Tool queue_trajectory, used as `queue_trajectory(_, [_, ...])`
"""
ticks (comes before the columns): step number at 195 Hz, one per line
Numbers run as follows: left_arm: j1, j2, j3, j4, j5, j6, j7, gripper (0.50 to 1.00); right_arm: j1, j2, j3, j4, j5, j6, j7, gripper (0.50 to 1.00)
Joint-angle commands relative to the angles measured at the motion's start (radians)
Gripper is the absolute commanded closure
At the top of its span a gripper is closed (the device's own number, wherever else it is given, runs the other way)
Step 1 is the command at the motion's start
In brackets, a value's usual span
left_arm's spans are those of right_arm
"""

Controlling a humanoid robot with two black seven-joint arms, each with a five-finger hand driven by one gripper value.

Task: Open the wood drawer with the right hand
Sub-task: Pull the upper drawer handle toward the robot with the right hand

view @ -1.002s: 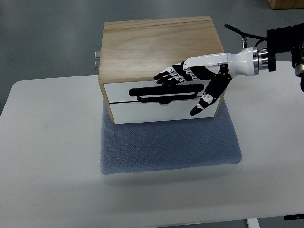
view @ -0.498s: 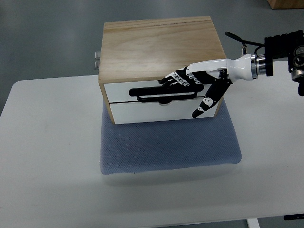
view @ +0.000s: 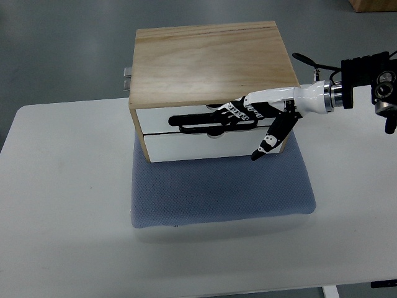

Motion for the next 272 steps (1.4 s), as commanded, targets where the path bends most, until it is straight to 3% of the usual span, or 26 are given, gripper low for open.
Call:
queue_trajectory(1, [0.0,0.0,0.0,0.0,0.0,0.0,0.0,0.5,-0.006,0.0,0.0,0.0,-0.014,0.0,0.0,0.548])
queue_trajectory(125, [0.0,0.0,0.0,0.0,0.0,0.0,0.0,0.5,-0.017,-0.008,0.001,0.046,-0.011,0.027,0.003,0.548])
queue_trajectory(272, [0.0,0.0,0.0,0.0,0.0,0.0,0.0,0.5,-0.058,-0.164,0.006,0.332,-0.009,0.035,0.008,0.548])
